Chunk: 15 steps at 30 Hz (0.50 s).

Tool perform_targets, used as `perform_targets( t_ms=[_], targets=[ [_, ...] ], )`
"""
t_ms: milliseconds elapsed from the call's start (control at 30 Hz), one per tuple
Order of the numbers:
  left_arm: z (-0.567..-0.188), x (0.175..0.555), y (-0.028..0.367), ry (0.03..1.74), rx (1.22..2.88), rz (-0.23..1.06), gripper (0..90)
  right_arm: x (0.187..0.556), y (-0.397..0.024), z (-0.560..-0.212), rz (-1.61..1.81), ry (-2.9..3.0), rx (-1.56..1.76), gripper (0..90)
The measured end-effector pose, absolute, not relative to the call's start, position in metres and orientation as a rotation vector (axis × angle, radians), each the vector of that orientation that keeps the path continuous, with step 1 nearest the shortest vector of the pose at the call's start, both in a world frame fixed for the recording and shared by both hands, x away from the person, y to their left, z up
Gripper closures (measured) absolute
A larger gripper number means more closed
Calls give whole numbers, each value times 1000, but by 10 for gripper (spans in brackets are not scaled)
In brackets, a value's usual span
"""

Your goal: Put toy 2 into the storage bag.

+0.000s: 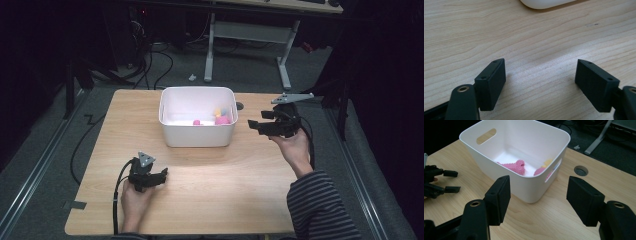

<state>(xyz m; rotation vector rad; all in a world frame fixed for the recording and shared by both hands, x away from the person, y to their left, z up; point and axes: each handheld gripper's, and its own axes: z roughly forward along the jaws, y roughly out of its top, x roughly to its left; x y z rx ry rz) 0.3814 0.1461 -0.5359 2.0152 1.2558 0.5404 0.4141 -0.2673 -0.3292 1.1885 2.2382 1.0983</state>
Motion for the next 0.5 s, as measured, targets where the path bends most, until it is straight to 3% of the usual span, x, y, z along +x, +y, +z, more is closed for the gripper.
perform_targets(
  t_ms=[500],
  targets=[
    [-536,381,146,1255,2015,541,249,383,-306,-343,1135,2161,1253,363]
  ],
)
